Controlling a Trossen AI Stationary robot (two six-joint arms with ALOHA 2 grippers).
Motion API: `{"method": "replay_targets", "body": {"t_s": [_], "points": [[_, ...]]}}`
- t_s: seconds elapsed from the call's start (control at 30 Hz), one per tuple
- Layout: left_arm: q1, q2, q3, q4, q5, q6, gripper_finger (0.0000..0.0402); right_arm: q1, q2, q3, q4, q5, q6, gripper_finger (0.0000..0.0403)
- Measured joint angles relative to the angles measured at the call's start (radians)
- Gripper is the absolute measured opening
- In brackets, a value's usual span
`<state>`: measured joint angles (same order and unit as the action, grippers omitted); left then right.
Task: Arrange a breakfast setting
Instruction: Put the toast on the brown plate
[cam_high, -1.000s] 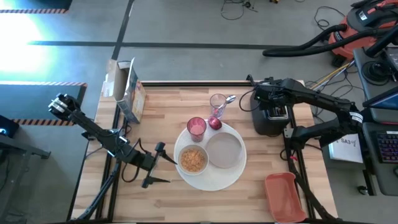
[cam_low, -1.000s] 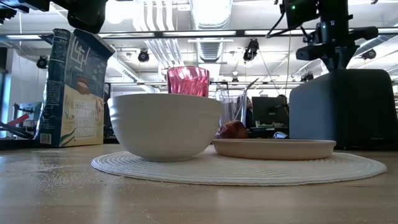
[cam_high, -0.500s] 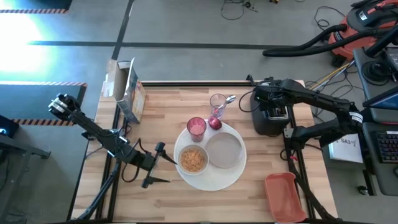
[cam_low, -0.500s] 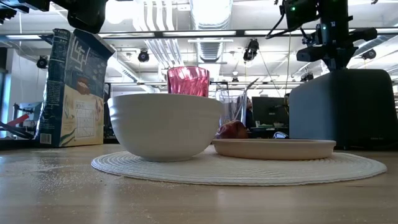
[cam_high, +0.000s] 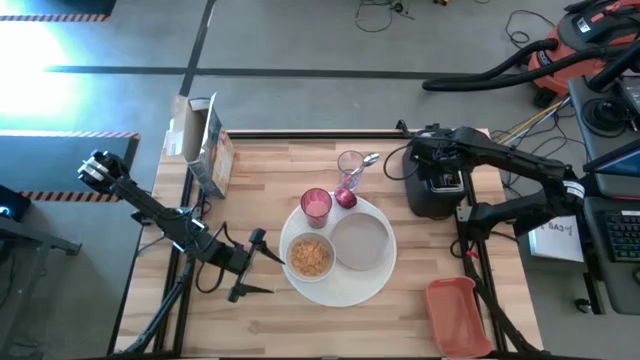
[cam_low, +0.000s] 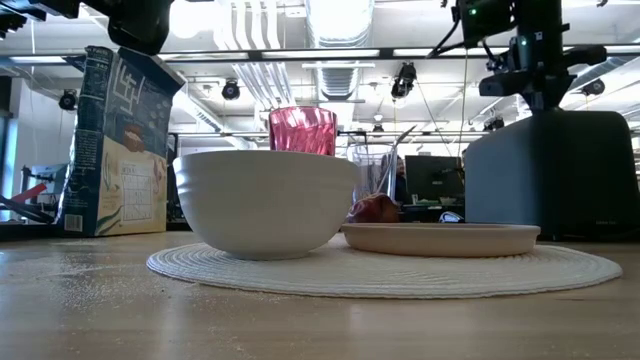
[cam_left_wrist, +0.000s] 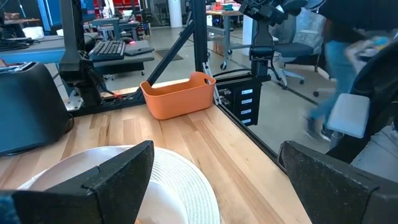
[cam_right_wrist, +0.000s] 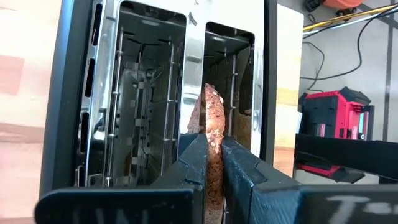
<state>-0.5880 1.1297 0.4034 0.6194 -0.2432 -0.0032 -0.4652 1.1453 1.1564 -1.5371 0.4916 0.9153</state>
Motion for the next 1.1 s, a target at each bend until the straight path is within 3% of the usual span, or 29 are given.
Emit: {"method": "replay_targets", "body": {"t_s": [0.53, 0.9, 1.1], "points": [[0.001, 0.000, 0.021, 0.000, -0.009, -0.016, 0.0337, 0.000, -0.075, 0.106, -0.007, -0.025, -0.069, 0.0021], [0.001, 0.000, 0.047, -0.001, -0.012, -0.015, 0.0337, 0.000, -0.096, 0.276, -0.035, -0.030, -0.142, 0.0021], [0.001, 0.000, 0.062, 0.000, -0.012, -0.014, 0.0337, 0.001, -0.097, 0.358, -0.032, -0.089, -0.166, 0.0021]]}}
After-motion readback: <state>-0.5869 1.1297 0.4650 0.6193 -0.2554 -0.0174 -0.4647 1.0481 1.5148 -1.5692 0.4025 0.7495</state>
